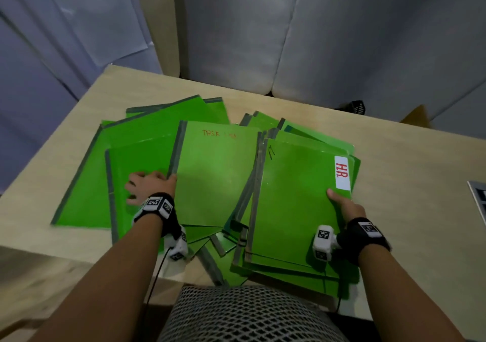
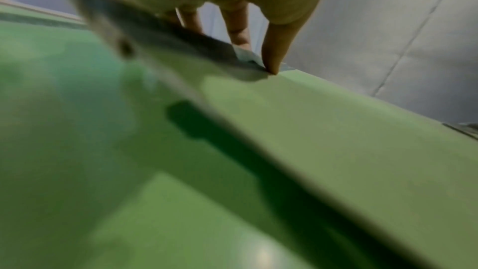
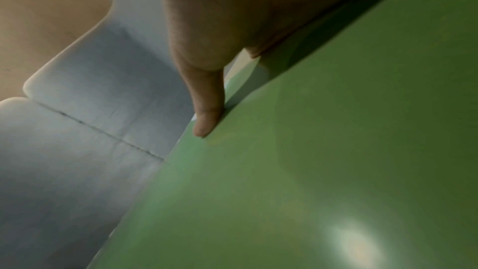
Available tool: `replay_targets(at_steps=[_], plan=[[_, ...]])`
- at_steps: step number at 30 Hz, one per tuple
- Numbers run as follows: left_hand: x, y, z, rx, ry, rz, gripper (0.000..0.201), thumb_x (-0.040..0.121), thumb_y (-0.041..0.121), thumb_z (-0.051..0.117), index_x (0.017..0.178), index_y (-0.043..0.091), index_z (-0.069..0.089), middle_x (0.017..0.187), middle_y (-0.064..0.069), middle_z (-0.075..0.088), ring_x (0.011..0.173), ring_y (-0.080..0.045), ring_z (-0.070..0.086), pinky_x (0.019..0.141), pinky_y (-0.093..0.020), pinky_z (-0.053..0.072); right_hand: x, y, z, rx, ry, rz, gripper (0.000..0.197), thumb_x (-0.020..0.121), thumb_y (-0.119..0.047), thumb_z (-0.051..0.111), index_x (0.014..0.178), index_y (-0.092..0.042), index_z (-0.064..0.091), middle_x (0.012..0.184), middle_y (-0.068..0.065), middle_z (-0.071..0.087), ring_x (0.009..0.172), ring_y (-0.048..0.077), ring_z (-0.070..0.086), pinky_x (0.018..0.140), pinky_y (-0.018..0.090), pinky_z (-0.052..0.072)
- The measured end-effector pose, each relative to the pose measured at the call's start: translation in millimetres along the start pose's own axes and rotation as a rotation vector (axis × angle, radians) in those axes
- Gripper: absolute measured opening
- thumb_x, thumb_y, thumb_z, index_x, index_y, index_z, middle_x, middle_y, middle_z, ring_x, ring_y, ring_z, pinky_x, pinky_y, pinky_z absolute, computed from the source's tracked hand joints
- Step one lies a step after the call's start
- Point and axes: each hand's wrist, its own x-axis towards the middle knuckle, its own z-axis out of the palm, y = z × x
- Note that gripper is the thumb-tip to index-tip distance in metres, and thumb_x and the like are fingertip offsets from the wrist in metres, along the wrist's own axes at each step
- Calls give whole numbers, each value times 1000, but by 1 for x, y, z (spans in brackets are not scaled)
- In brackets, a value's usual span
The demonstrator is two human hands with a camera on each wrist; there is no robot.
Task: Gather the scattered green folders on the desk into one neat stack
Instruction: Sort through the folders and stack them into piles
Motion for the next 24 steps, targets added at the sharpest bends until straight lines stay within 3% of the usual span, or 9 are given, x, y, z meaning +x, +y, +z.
replay_targets(at_steps=[2,3,5,7,10,15,20,22,24], plan=[[2,-3,-6,-69,17,-66,43,75,52,70,97,15,68,147,-10,27,139,-35,20,110,-64,15,-1,0,1,-34,-1,13,90,64,-44,84,134,1,49,130,23,56,97,35,51,103,50,43],[5,-5,-8,-117,27,-96,51,73,53,72,107,16,64,153,-12,20,144,-36,13,111,-66,10,2,1,1,-48,14,17,92,64,-45,84,135,1,47,131,23,55,98,35,51,103,51,43],[12,-8,-13,-169,32,-188,84,70,58,71,136,14,43,159,-17,9,147,-36,4,111,-67,6,1,1,0,-87,23,25,96,64,-49,82,137,0,44,132,23,54,105,38,52,103,52,42],[17,-10,-17,-206,44,-280,103,70,59,71,147,10,24,157,-21,13,146,-37,9,112,-65,11,4,3,-1,-122,26,31,97,66,-50,80,140,-1,41,135,23,52,114,41,52,102,51,42],[19,-12,-18,-250,98,-298,100,71,56,72,144,6,24,150,-22,26,140,-37,24,110,-61,19,5,2,-2,-142,21,41,99,67,-52,79,142,-1,38,137,24,49,119,43,51,102,52,41],[19,-11,-17,-231,147,-152,95,71,56,72,139,4,30,145,-19,34,135,-37,32,104,-59,30,7,1,-2,-161,1,60,103,65,-54,81,143,-3,37,139,24,49,120,44,50,102,54,41],[8,6,-18,-111,49,56,103,64,63,73,137,5,31,140,-22,42,132,-37,38,107,-53,30,7,0,-2,-182,-9,57,104,62,-57,81,142,-3,40,135,24,51,117,44,51,101,56,42],[6,14,-18,-21,-14,56,115,59,67,75,142,4,26,141,-24,42,132,-38,39,109,-51,28,7,0,-2,-209,1,54,108,59,-60,81,141,-2,41,132,24,53,113,44,53,100,55,43],[6,21,-21,-77,-119,-19,123,57,59,82,147,1,20,142,-24,43,130,-39,44,107,-51,35,5,0,-2,-217,3,58,107,60,-59,81,141,-2,40,131,25,53,112,44,53,99,55,44]])
